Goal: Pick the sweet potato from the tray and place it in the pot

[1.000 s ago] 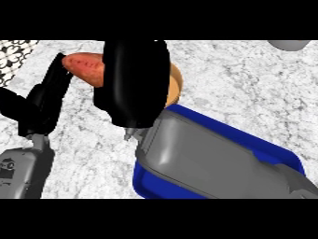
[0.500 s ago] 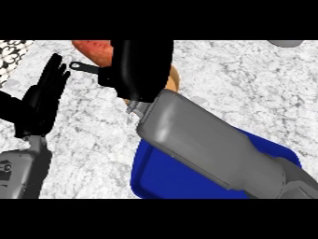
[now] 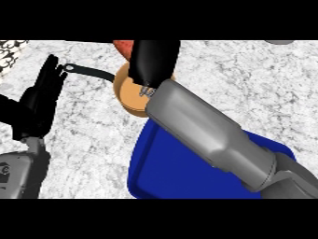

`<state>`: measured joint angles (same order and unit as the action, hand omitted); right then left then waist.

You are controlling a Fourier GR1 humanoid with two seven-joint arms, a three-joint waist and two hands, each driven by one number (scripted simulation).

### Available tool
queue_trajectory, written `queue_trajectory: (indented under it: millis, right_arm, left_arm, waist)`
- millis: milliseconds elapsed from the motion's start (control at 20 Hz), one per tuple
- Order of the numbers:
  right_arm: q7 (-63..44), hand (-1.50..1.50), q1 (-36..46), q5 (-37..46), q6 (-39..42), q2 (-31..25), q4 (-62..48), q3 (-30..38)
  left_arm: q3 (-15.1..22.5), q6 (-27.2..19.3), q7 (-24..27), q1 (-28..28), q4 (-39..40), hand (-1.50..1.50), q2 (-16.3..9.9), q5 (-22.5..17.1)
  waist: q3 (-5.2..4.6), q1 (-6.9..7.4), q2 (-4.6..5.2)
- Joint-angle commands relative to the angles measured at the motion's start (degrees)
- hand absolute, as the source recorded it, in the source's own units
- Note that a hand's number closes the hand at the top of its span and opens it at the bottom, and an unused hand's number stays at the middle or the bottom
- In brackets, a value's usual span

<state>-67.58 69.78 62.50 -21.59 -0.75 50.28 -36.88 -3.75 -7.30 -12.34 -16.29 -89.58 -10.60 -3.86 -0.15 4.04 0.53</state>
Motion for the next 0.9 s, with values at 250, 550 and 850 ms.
queue_trajectory:
  millis: [250, 550, 850]
  right_arm:
    - [-3.3, 1.50, -3.7, -7.3, -11.8, 0.7, -10.6, 5.8]
    - [7.7, -1.50, -7.9, -19.8, -18.1, 0.7, -8.2, 8.2]
    - [18.8, -1.50, -8.2, -26.7, -31.2, 0.7, -5.8, 11.1]
  left_arm:
    - [0.0, 0.8, -1.3, 0.1, -2.2, 0.00, -0.8, -0.4]
    - [1.0, 0.3, 1.0, 0.8, -1.3, 0.00, 0.7, 0.6]
    - [-0.4, 0.8, -2.0, -0.6, -1.7, 0.00, -1.0, -0.2]
  waist:
    - [0.14, 1.06, 0.81]
    - [0.18, 0.93, 0.73]
    - [0.25, 1.29, 0.89]
